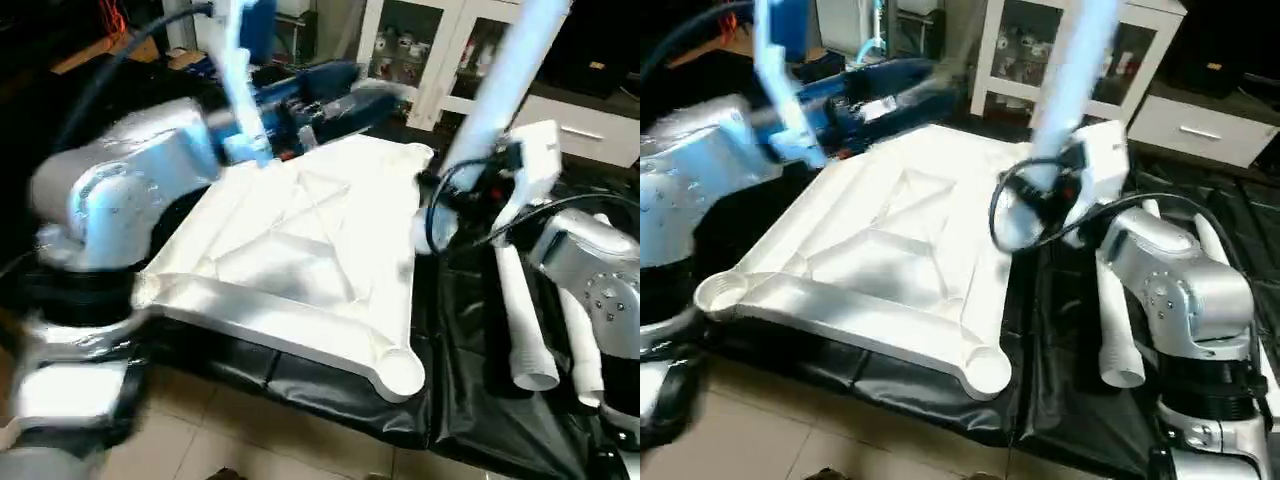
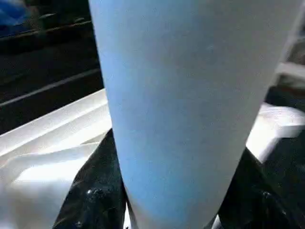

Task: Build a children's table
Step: Pick table leg, then rotate table base

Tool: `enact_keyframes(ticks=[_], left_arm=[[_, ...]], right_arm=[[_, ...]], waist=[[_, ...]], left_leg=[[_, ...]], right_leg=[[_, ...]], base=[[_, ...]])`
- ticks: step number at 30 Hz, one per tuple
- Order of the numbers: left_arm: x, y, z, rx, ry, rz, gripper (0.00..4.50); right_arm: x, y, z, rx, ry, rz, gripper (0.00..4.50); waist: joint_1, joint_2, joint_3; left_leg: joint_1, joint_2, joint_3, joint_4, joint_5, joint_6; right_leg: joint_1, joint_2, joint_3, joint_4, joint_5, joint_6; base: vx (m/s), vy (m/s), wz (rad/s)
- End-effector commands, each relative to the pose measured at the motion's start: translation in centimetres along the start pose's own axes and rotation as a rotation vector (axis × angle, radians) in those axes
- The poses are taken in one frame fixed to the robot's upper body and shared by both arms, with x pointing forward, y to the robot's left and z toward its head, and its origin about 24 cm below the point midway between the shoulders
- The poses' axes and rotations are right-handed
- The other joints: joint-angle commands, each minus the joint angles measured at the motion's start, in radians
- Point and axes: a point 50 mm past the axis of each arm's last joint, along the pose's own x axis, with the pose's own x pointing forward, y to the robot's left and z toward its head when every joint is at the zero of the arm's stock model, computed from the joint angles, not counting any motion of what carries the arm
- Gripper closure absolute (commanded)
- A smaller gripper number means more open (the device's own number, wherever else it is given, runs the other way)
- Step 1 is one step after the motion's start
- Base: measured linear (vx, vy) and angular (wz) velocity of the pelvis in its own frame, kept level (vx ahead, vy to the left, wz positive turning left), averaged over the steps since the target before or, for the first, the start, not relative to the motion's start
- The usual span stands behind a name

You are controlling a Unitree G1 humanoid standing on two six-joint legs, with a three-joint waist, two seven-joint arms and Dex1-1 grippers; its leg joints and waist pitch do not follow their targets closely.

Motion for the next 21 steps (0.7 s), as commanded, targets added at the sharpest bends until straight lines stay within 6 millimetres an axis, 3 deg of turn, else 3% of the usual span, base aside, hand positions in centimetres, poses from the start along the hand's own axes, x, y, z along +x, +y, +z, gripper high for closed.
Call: enact_keyframes(ticks=[1, 4, 7, 11, 13, 21], left_arm=[[0.5, -0.6, -2.1, 0.095, 0.121, -0.005, 0.80], [0.2, -1.9, -7.1, 0.126, 0.323, -0.013, 0.80], [-0.3, -2.7, -10.1, 0.223, 0.461, -0.092, 0.80], [-1.0, -3.5, -12.4, 0.205, 0.553, -0.213, 0.80], [-1.0, -3.1, -13.4, 0.252, 0.603, -0.201, 0.80], [-1.3, -1.2, -15.2, 0.304, 0.718, -0.132, 0.80]], right_arm=[[-0.8, -0.5, 1.2, -0.052, -0.088, -0.060, 2.64], [-1.6, 0.0, 0.5, -0.089, -0.071, -0.079, 2.64], [-1.8, 0.5, 0.0, -0.069, -0.056, -0.063, 2.64], [-2.0, 1.8, -0.9, -0.050, -0.012, 0.020, 2.64], [-2.2, 2.8, -1.5, -0.064, 0.022, 0.088, 2.64], [-2.6, 3.5, -2.2, -0.077, 0.052, 0.124, 2.64]], waist=[[-0.004, 0.014, -0.070], [-0.002, 0.017, -0.069], [-0.004, 0.020, -0.071], [-0.011, 0.025, -0.066], [-0.016, 0.026, -0.065], [-0.019, 0.029, -0.068]], left_leg=[[0.013, 0.058, -0.016, -0.086, -0.068, -0.051], [0.011, 0.062, -0.017, -0.089, -0.057, -0.047], [0.012, 0.061, -0.018, -0.092, -0.076, -0.047], [0.012, 0.058, -0.018, -0.095, -0.125, -0.056], [0.014, 0.060, -0.020, -0.096, -0.158, -0.058], [0.012, 0.062, -0.024, -0.096, -0.167, -0.062]], right_leg=[[0.055, -0.058, 0.047, -0.062, -0.168, -0.145], [0.056, -0.057, 0.047, -0.061, -0.135, -0.144], [0.054, -0.056, 0.047, -0.062, -0.143, -0.152], [0.051, -0.056, 0.047, -0.069, -0.196, -0.153], [0.050, -0.057, 0.048, -0.071, -0.227, -0.143], [0.050, -0.061, 0.049, -0.073, -0.248, -0.144]], base=[[0.000, 0.000, 0.00], [0.000, 0.000, 0.00], [0.000, 0.000, 0.00], [0.000, 0.000, 0.00], [0.000, 0.000, 0.00], [0.000, 0.000, 0.00]])
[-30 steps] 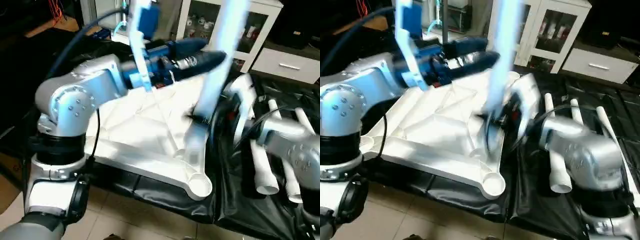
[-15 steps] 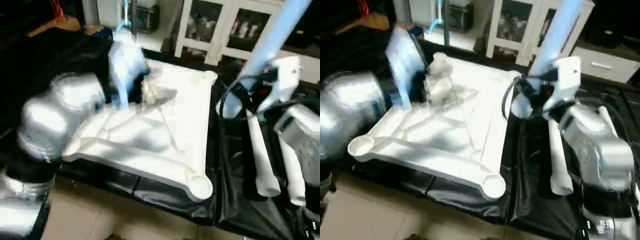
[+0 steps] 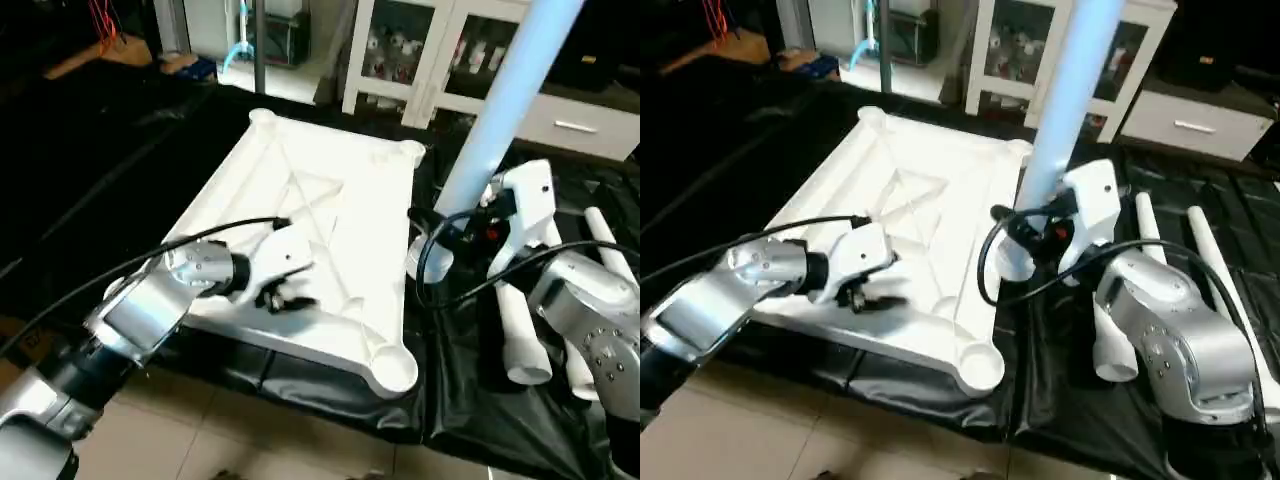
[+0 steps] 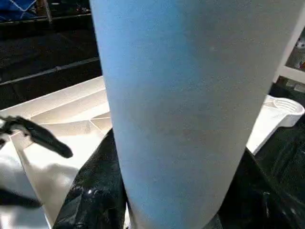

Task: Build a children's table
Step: Rotate table base

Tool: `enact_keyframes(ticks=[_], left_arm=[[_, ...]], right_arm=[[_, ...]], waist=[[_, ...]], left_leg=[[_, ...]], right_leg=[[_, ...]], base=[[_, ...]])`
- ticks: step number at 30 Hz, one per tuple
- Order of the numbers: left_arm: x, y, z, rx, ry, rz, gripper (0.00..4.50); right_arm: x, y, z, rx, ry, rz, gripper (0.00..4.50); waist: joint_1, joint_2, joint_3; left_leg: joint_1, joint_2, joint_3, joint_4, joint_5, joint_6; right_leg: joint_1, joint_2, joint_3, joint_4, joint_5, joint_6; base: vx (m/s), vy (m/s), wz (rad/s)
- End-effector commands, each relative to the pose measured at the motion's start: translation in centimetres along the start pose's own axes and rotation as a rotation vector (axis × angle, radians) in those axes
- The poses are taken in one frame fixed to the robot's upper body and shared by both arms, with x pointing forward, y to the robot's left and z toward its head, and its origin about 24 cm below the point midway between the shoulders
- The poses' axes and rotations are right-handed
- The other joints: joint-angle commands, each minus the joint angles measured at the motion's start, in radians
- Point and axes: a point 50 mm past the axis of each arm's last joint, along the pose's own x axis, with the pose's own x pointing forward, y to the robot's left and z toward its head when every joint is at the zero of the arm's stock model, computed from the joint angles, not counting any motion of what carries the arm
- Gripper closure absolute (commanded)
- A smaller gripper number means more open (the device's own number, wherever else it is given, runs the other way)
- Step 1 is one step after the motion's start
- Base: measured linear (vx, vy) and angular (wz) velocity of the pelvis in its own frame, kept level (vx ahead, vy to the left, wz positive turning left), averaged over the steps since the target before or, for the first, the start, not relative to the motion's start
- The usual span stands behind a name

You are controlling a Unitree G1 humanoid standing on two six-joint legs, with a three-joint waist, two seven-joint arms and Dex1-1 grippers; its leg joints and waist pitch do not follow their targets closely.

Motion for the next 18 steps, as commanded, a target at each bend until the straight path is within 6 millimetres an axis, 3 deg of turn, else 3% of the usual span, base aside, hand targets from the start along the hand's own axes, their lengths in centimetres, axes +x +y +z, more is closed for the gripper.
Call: enact_keyframes(ticks=[1, 2, 5, 9, 13, 15, 18], left_arm=[[0.2, 0.1, -0.2, 0.042, 0.029, -0.018, 1.09], [0.2, 0.0, -0.7, 0.041, 0.053, -0.033, 1.16], [0.3, -0.4, -1.5, 0.036, 0.073, -0.074, 1.29], [0.5, -1.3, -2.2, 0.030, 0.073, -0.149, 1.63], [0.4, -1.5, -2.0, 0.019, 0.049, -0.179, 2.05], [0.2, -1.4, -1.5, 0.002, 0.007, -0.190, 2.08], [0.2, -1.4, -1.3, -0.003, 0.000, -0.201, 2.39]], right_arm=[[-0.3, 0.3, 0.2, -0.016, 0.002, 0.007, 2.64], [-0.3, 0.4, 0.1, -0.014, 0.006, 0.006, 2.64], [-0.4, 0.5, 0.0, -0.015, 0.011, 0.006, 2.64], [-0.4, 0.4, -0.1, -0.017, 0.018, -0.001, 2.64], [-0.4, 0.3, 0.0, -0.018, 0.019, -0.003, 2.64], [-0.4, 0.2, 0.0, -0.019, 0.019, -0.004, 2.64], [-0.4, 0.2, 0.1, -0.020, 0.018, -0.002, 2.64]], waist=[[-0.001, 0.021, -0.069], [0.000, 0.025, -0.069], [-0.001, 0.022, -0.069], [-0.003, 0.020, -0.068], [-0.003, 0.023, -0.068], [-0.004, 0.017, -0.068], [-0.001, 0.022, -0.069]], left_leg=[[0.012, 0.059, -0.024, -0.091, -0.161, -0.058], [0.012, 0.059, -0.024, -0.091, -0.158, -0.057], [0.011, 0.060, -0.023, -0.091, -0.151, -0.057], [0.010, 0.060, -0.023, -0.092, -0.167, -0.056], [0.012, 0.060, -0.022, -0.092, -0.172, -0.053], [0.010, 0.061, -0.022, -0.092, -0.165, -0.049], [0.012, 0.061, -0.020, -0.091, -0.154, -0.046]], right_leg=[[0.049, -0.063, 0.049, -0.073, -0.223, -0.155], [0.049, -0.062, 0.049, -0.073, -0.213, -0.159], [0.050, -0.063, 0.049, -0.070, -0.181, -0.177], [0.052, -0.066, 0.049, -0.072, -0.215, -0.176], [0.049, -0.066, 0.050, -0.074, -0.229, -0.176], [0.050, -0.066, 0.050, -0.072, -0.228, -0.175], [0.048, -0.064, 0.049, -0.071, -0.208, -0.186]], base=[[0.000, 0.000, 0.00], [0.000, 0.000, 0.00], [0.000, 0.000, 0.00], [0.000, 0.000, 0.00], [0.000, 0.000, 0.00], [0.000, 0.000, 0.00], [0.000, 0.000, 0.00]])
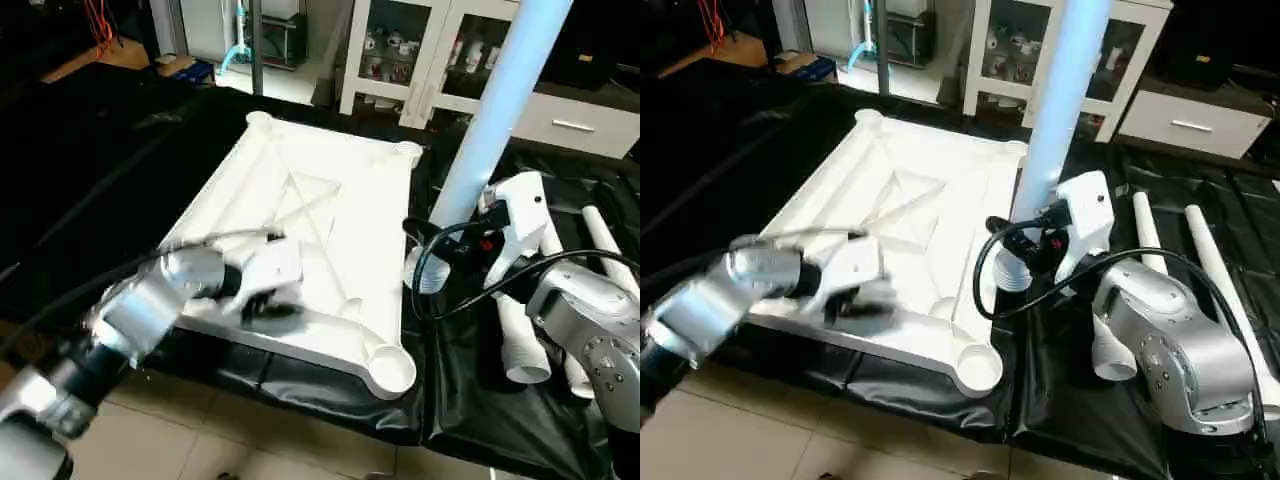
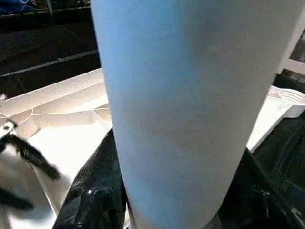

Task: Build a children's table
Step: Rotate table base

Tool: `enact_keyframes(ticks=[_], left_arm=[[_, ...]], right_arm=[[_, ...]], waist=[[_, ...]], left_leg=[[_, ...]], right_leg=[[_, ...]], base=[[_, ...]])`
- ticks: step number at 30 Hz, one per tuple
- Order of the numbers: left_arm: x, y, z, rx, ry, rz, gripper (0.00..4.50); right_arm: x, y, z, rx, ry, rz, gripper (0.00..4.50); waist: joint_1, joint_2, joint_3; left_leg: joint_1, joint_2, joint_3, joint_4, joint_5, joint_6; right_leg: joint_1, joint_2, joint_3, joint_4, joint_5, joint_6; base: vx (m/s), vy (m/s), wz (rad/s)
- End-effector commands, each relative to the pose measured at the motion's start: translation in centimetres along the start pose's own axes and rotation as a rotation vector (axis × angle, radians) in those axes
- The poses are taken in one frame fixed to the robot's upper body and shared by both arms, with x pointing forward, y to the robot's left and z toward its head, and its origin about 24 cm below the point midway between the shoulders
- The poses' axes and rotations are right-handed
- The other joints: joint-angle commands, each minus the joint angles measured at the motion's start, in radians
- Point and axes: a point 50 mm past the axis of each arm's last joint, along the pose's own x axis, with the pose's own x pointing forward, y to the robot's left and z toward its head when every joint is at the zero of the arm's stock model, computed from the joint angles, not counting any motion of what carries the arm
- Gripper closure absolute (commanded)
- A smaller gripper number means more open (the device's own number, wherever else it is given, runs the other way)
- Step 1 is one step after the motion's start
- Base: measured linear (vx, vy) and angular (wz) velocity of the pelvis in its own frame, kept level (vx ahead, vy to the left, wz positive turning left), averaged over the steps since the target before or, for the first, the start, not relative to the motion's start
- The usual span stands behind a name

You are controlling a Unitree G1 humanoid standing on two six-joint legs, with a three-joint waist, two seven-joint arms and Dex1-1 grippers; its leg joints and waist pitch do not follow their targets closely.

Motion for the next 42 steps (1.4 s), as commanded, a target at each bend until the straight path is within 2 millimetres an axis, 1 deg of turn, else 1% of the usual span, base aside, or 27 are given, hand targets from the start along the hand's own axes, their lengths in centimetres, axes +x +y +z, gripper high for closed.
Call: enact_keyframes(ticks=[1, 4, 7, 9, 10, 11, 12, 14, 16, 17, 19, 21, 24, 26, 27, 28, 30, 31, 33, 34, 36, 37, 38, 39, 40, 41, 42], left_arm=[[-0.1, -0.1, 0.0, 0.020, 0.024, -0.035, 2.39], [0.0, -0.3, -0.6, 0.045, 0.070, -0.057, 2.39], [0.2, -0.2, -1.1, 0.053, 0.103, -0.043, 2.39], [0.4, 0.0, -1.4, 0.057, 0.121, -0.022, 2.39], [0.5, 0.2, -1.4, 0.062, 0.124, -0.006, 2.59], [0.6, 0.3, -1.4, 0.059, 0.122, 0.008, 2.73], [0.7, 0.5, -1.4, 0.056, 0.120, 0.018, 2.73], [0.8, 0.8, -1.5, 0.041, 0.124, 0.043, 2.90], [0.8, 0.9, -1.6, 0.027, 0.136, 0.050, 2.90], [0.8, 1.0, -1.9, 0.012, 0.151, 0.055, 3.16], [0.8, 1.0, -2.0, 0.006, 0.159, 0.059, 3.21], [0.8, 1.1, -2.2, -0.003, 0.168, 0.070, 3.38], [0.7, 1.4, -2.4, -0.015, 0.186, 0.095, 3.52], [0.6, 1.7, -2.8, -0.045, 0.197, 0.127, 3.75], [0.6, 1.8, -2.9, -0.053, 0.202, 0.137, 3.78], [0.4, 2.0, -3.3, -0.075, 0.219, 0.157, 3.78], [0.2, 2.0, -3.4, -0.082, 0.224, 0.162, 3.87], [0.2, 2.0, -3.4, -0.082, 0.224, 0.162, 4.02], [-0.1, 1.9, -3.9, -0.087, 0.243, 0.165, 4.08], [-0.3, 1.8, -4.1, -0.088, 0.249, 0.168, 4.08], [-0.3, 1.8, -4.1, -0.088, 0.250, 0.168, 4.24], [-0.7, 1.7, -4.5, -0.080, 0.248, 0.165, 4.30], [-0.7, 1.7, -4.5, -0.080, 0.248, 0.165, 4.33], [-1.0, 1.6, -4.8, -0.075, 0.246, 0.164, 4.37], [-1.2, 1.5, -5.0, -0.060, 0.236, 0.162, 4.44], [-1.5, 1.5, -5.3, -0.057, 0.233, 0.162, 4.44], [-1.8, 1.5, -5.5, -0.040, 0.231, 0.160, 4.44]], right_arm=[[-0.2, -0.1, 0.9, -0.027, -0.019, -0.006, 2.64], [-0.1, 0.0, 0.8, -0.037, -0.012, 0.001, 2.64], [-0.1, 0.0, 0.8, -0.035, -0.015, -0.001, 2.64], [-0.1, 0.0, 0.8, -0.033, -0.017, -0.003, 2.64], [-0.1, 0.0, 0.8, -0.034, -0.017, -0.003, 2.64], [-0.1, 0.0, 0.8, -0.034, -0.017, -0.003, 2.64], [-0.1, 0.0, 0.8, -0.034, -0.017, -0.003, 2.64], [-0.1, 0.1, 0.8, -0.036, -0.015, -0.005, 2.64], [-0.1, 0.1, 0.8, -0.038, -0.014, -0.004, 2.64], [-0.1, 0.1, 0.7, -0.039, -0.013, -0.002, 2.64], [-0.1, 0.2, 0.7, -0.038, -0.012, -0.002, 2.64], [-0.1, 0.2, 0.7, -0.039, -0.012, -0.002, 2.64], [-0.1, 0.2, 0.7, -0.038, -0.013, -0.002, 2.64], [-0.1, 0.2, 0.7, -0.038, -0.014, -0.002, 2.64], [-0.1, 0.2, 0.7, -0.038, -0.014, -0.003, 2.64], [-0.1, 0.3, 0.7, -0.036, -0.015, -0.002, 2.64], [-0.1, 0.3, 0.7, -0.034, -0.015, -0.001, 2.64], [-0.1, 0.3, 0.7, -0.034, -0.015, -0.001, 2.64], [0.0, 0.2, 0.5, -0.029, -0.013, -0.001, 2.64], [0.0, 0.2, 0.4, -0.028, -0.011, -0.003, 2.64], [0.0, 0.2, 0.4, -0.027, -0.011, -0.003, 2.64], [0.1, 0.0, 0.2, -0.020, -0.008, -0.011, 2.64], [0.1, 0.0, 0.2, -0.020, -0.008, -0.011, 2.64], [0.2, -0.1, 0.1, -0.016, -0.007, -0.016, 2.64], [0.2, -0.1, 0.0, -0.012, -0.007, -0.020, 2.64], [0.3, -0.2, -0.1, -0.011, -0.005, -0.026, 2.64], [0.3, -0.2, -0.2, -0.009, -0.006, -0.029, 2.64]], waist=[[-0.001, 0.014, -0.064], [-0.002, 0.014, -0.064], [-0.002, 0.014, -0.065], [-0.003, 0.013, -0.064], [-0.001, 0.020, -0.064], [-0.003, 0.018, -0.064], [-0.003, 0.016, -0.064], [-0.002, 0.017, -0.066], [-0.002, 0.016, -0.066], [-0.001, 0.017, -0.067], [-0.001, 0.017, -0.066], [-0.001, 0.017, -0.065], [-0.004, 0.016, -0.065], [-0.007, 0.016, -0.065], [-0.009, 0.015, -0.065], [-0.010, 0.011, -0.064], [-0.016, 0.011, -0.063], [-0.020, 0.012, -0.063], [-0.024, 0.012, -0.063], [-0.024, 0.012, -0.063], [-0.027, 0.013, -0.063], [-0.030, -0.008, -0.063], [-0.026, -0.001, -0.064], [-0.029, 0.004, -0.063], [-0.030, 0.006, -0.063], [-0.031, -0.001, -0.062], [-0.032, 0.002, -0.063]], left_leg=[[0.013, 0.060, -0.020, -0.091, -0.159, -0.045], [0.014, 0.060, -0.021, -0.092, -0.169, -0.048], [0.012, 0.060, -0.021, -0.091, -0.155, -0.047], [0.011, 0.059, -0.021, -0.091, -0.161, -0.043], [0.012, 0.059, -0.022, -0.091, -0.166, -0.046], [0.012, 0.060, -0.022, -0.092, -0.170, -0.046], [0.012, 0.059, -0.022, -0.091, -0.180, -0.048], [0.012, 0.059, -0.023, -0.091, -0.176, -0.048], [0.011, 0.060, -0.023, -0.091, -0.171, -0.046], [0.012, 0.059, -0.023, -0.091, -0.167, -0.045], [0.013, 0.060, -0.022, -0.091, -0.168, -0.042], [0.011, 0.060, -0.023, -0.091, -0.171, -0.042], [0.009, 0.060, -0.024, -0.092, -0.179, -0.041], [0.009, 0.058, -0.024, -0.091, -0.181, -0.039], [0.008, 0.058, -0.024, -0.090, -0.185, -0.037], [0.008, 0.058, -0.025, -0.090, -0.190, -0.034], [0.004, 0.058, -0.027, -0.092, -0.197, -0.034], [0.004, 0.058, -0.028, -0.092, -0.204, -0.034], [0.003, 0.058, -0.030, -0.093, -0.210, -0.033], [0.003, 0.058, -0.030, -0.092, -0.208, -0.031], [0.004, 0.058, -0.029, -0.092, -0.207, -0.029], [0.003, 0.058, -0.026, -0.092, -0.206, -0.023], [0.003, 0.058, -0.028, -0.090, -0.195, -0.020], [0.002, 0.059, -0.028, -0.091, -0.185, -0.017], [0.005, 0.059, -0.027, -0.091, -0.189, -0.017], [0.004, 0.059, -0.026, -0.091, -0.191, -0.014], [0.003, 0.058, -0.027, -0.092, -0.189, -0.014]], right_leg=[[0.047, -0.064, 0.050, -0.072, -0.214, -0.183], [0.048, -0.066, 0.050, -0.074, -0.237, -0.172], [0.050, -0.067, 0.051, -0.072, -0.219, -0.174], [0.050, -0.067, 0.051, -0.075, -0.231, -0.170], [0.050, -0.068, 0.051, -0.075, -0.241, -0.169], [0.049, -0.067, 0.051, -0.078, -0.243, -0.168], [0.048, -0.066, 0.051, -0.077, -0.252, -0.167], [0.050, -0.068, 0.051, -0.076, -0.242, -0.169], [0.050, -0.068, 0.051, -0.075, -0.235, -0.171], [0.050, -0.068, 0.051, -0.075, -0.228, -0.174], [0.049, -0.068, 0.051, -0.075, -0.226, -0.179], [0.050, -0.068, 0.051, -0.076, -0.234, -0.178], [0.052, -0.070, 0.051, -0.078, -0.254, -0.173], [0.051, -0.069, 0.050, -0.080, -0.264, -0.170], [0.051, -0.069, 0.050, -0.081, -0.273, -0.169], [0.051, -0.070, 0.050, -0.083, -0.292, -0.164], [0.052, -0.070, 0.049, -0.085, -0.319, -0.157], [0.051, -0.070, 0.048, -0.086, -0.338, -0.152], [0.050, -0.071, 0.048, -0.088, -0.353, -0.146], [0.049, -0.071, 0.049, -0.088, -0.352, -0.145], [0.047, -0.069, 0.049, -0.088, -0.343, -0.149], [0.047, -0.069, 0.049, -0.090, -0.346, -0.150], [0.049, -0.072, 0.049, -0.085, -0.345, -0.152], [0.047, -0.072, 0.049, -0.087, -0.339, -0.154], [0.045, -0.070, 0.049, -0.087, -0.336, -0.154], [0.044, -0.069, 0.049, -0.088, -0.338, -0.152], [0.046, -0.071, 0.049, -0.086, -0.340, -0.152]], base=[[0.000, 0.000, 0.00], [0.000, 0.000, 0.00], [0.000, 0.000, 0.00], [0.000, 0.000, 0.00], [0.000, 0.000, 0.00], [0.000, 0.000, 0.00], [0.000, 0.000, 0.00], [0.000, 0.000, 0.00], [0.000, 0.000, 0.00], [0.000, 0.000, 0.00], [0.000, 0.000, 0.00], [0.000, 0.000, 0.00], [0.000, 0.000, 0.00], [0.000, 0.000, 0.00], [0.000, 0.000, 0.00], [0.000, 0.000, 0.00], [0.000, 0.000, 0.00], [0.000, 0.000, 0.00], [0.000, 0.000, 0.00], [0.000, 0.000, 0.00], [0.000, 0.000, 0.00], [0.000, 0.000, 0.00], [0.000, 0.000, 0.00], [0.000, 0.000, 0.00], [0.000, 0.000, 0.00], [0.000, 0.000, 0.00], [0.000, 0.000, 0.00]])
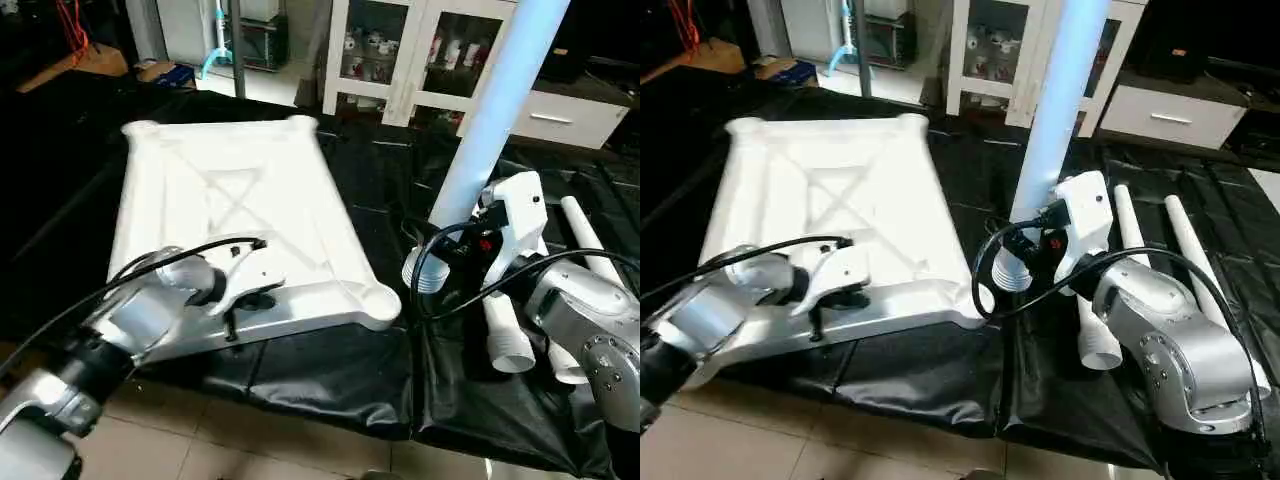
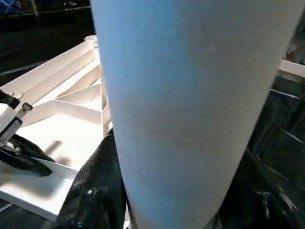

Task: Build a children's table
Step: Rotate table base

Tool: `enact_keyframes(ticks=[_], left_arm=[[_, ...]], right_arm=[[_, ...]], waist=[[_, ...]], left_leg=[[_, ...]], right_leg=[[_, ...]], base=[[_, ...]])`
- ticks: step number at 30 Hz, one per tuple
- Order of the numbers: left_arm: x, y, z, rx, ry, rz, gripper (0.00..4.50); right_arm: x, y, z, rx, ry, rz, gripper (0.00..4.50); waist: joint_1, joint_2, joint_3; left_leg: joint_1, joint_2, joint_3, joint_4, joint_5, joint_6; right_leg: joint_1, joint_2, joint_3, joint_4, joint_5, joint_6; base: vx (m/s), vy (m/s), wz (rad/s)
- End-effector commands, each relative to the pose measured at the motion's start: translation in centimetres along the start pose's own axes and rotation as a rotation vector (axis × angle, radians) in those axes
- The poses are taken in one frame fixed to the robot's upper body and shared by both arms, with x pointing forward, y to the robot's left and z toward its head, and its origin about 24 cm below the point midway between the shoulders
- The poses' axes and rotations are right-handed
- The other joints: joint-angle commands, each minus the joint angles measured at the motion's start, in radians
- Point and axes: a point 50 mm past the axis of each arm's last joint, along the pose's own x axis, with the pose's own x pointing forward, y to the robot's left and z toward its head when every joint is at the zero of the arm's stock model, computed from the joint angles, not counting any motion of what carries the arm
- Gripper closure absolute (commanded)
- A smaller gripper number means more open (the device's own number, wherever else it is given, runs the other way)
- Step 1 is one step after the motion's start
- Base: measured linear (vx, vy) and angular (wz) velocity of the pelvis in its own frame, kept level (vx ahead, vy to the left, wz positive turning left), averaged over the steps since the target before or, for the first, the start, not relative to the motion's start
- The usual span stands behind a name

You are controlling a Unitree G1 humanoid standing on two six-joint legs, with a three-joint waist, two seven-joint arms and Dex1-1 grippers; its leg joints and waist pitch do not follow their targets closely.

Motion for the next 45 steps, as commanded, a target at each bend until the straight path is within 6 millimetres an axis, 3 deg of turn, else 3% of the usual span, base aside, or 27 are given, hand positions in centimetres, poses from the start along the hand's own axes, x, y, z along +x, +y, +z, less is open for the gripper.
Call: enact_keyframes(ticks=[1, 8, 16, 17, 18, 25, 28, 31, 35, 39, 41, 44, 45], left_arm=[[-0.5, -0.1, -2.3, -0.010, 0.075, 0.019, 4.44], [-1.5, 0.3, -3.1, 0.065, 0.066, 0.026, 4.44], [-1.3, 0.2, -1.8, 0.189, -0.025, -0.006, 4.44], [-1.3, 0.2, -1.8, 0.189, -0.031, -0.012, 4.02], [-1.4, 0.3, -1.8, 0.169, -0.047, -0.022, 3.90], [-2.5, 0.6, -0.8, 0.092, -0.170, -0.041, 3.54], [-3.2, 1.2, 0.0, 0.039, -0.241, -0.017, 3.13], [-4.4, 2.5, 1.2, -0.018, -0.330, 0.080, 3.01], [-3.8, 0.9, 2.9, -0.032, -0.386, 0.015, 2.67], [-2.1, -1.7, 5.2, -0.070, -0.461, -0.061, 2.67], [-1.2, -2.5, 5.2, -0.064, -0.436, -0.069, 2.67], [-0.3, -3.4, 4.3, -0.034, -0.347, -0.088, 2.67], [-0.1, -3.6, 4.0, -0.030, -0.319, -0.093, 2.67]], right_arm=[[0.0, -0.3, 0.1, -0.015, -0.008, -0.026, 2.64], [0.4, -0.2, 0.1, -0.016, -0.013, -0.032, 2.64], [0.5, -0.2, 0.0, -0.013, -0.016, -0.034, 2.64], [0.6, -0.2, 0.0, -0.011, -0.017, -0.034, 2.64], [0.6, -0.1, 0.0, -0.010, -0.018, -0.033, 2.64], [0.8, -0.2, 0.1, 0.016, -0.032, -0.041, 2.64], [0.9, -0.3, 0.1, 0.018, -0.036, -0.043, 2.64], [0.9, -0.3, 0.2, 0.020, -0.043, -0.049, 2.64], [1.0, -0.2, 0.2, 0.019, -0.042, -0.047, 2.64], [1.0, -0.2, 0.1, 0.018, -0.038, -0.048, 2.64], [1.0, -0.1, 0.1, 0.018, -0.038, -0.046, 2.64], [1.0, 0.0, 0.1, 0.018, -0.041, -0.044, 2.64], [1.1, 0.0, 0.1, 0.019, -0.042, -0.044, 2.64]], waist=[[0.010, 0.000, -0.060], [0.012, -0.002, -0.058], [0.018, 0.003, -0.061], [0.021, 0.002, -0.060], [0.024, 0.004, -0.062], [0.026, 0.002, -0.063], [0.028, 0.000, -0.064], [0.031, -0.001, -0.063], [0.036, -0.003, -0.060], [0.043, -0.004, -0.060], [0.045, -0.003, -0.060], [0.043, -0.007, -0.058], [0.042, 0.004, -0.059]], left_leg=[[0.002, 0.058, -0.026, -0.090, -0.186, -0.014], [0.007, 0.058, -0.025, -0.093, -0.195, -0.019], [0.008, 0.059, -0.021, -0.092, -0.159, -0.017], [0.009, 0.059, -0.020, -0.092, -0.160, -0.015], [0.011, 0.059, -0.020, -0.091, -0.160, -0.017], [0.014, 0.060, -0.020, -0.094, -0.158, -0.032], [0.015, 0.061, -0.017, -0.092, -0.138, -0.032], [0.014, 0.059, -0.016, -0.091, -0.138, -0.032], [0.014, 0.061, -0.016, -0.092, -0.136, -0.032], [0.017, 0.064, -0.012, -0.090, -0.130, -0.032], [0.013, 0.061, -0.012, -0.091, -0.139, -0.029], [0.009, 0.059, -0.016, -0.093, -0.161, -0.029], [0.010, 0.059, -0.019, -0.095, -0.162, -0.035]], right_leg=[[0.045, -0.070, 0.050, -0.086, -0.333, -0.154], [0.041, -0.071, 0.051, -0.089, -0.368, -0.140], [0.043, -0.069, 0.052, -0.080, -0.273, -0.164], [0.042, -0.069, 0.052, -0.080, -0.271, -0.166], [0.043, -0.071, 0.053, -0.079, -0.270, -0.168], [0.042, -0.070, 0.051, -0.072, -0.239, -0.184], [0.044, -0.070, 0.050, -0.066, -0.188, -0.205], [0.046, -0.071, 0.051, -0.066, -0.191, -0.210], [0.047, -0.071, 0.051, -0.068, -0.209, -0.202], [0.045, -0.070, 0.053, -0.071, -0.205, -0.203], [0.046, -0.067, 0.053, -0.073, -0.225, -0.191], [0.048, -0.067, 0.053, -0.082, -0.295, -0.145], [0.047, -0.067, 0.053, -0.080, -0.302, -0.136]], base=[[0.000, 0.000, 0.00], [0.000, 0.000, 0.00], [0.000, 0.000, 0.00], [0.000, 0.000, 0.00], [0.000, 0.000, 0.00], [0.000, 0.000, 0.00], [0.000, 0.000, 0.00], [0.000, 0.000, 0.00], [0.000, 0.000, 0.00], [0.000, 0.000, 0.00], [0.000, 0.000, 0.00], [0.000, 0.000, 0.00], [0.000, 0.000, 0.00]])
